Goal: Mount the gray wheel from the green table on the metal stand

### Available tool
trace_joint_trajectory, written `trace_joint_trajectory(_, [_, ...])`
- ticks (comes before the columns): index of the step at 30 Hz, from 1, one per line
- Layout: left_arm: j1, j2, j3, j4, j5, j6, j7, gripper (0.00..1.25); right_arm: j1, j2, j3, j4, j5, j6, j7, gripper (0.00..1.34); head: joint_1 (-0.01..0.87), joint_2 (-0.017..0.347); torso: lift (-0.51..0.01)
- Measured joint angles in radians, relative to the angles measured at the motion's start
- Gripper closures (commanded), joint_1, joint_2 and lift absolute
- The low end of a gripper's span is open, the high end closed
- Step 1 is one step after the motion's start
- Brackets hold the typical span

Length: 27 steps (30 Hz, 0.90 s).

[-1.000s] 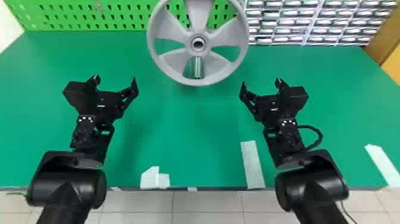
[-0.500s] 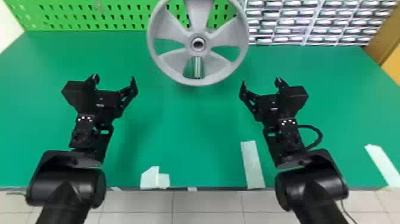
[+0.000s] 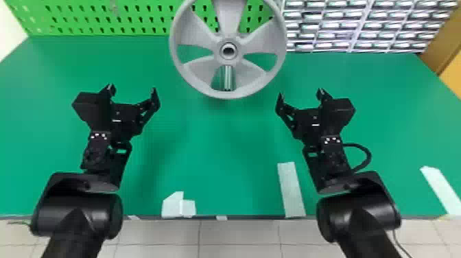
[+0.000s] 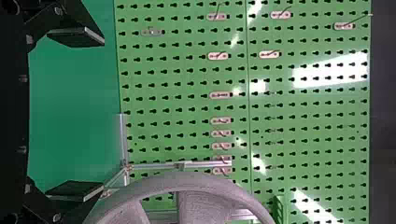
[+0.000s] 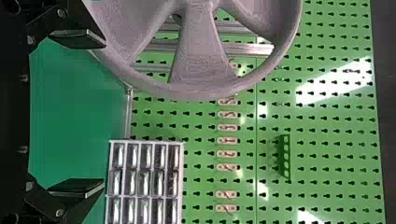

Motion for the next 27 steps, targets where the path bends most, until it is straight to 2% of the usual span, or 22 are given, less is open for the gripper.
trace_joint_trajectory(27, [0.003,0.000,0.004,-0.003,-0.005,0.000,0.000,0.19,0.007,-0.004,0.000,-0.011,0.008,0.000,0.000,0.24,0.867,0.052,-0.100])
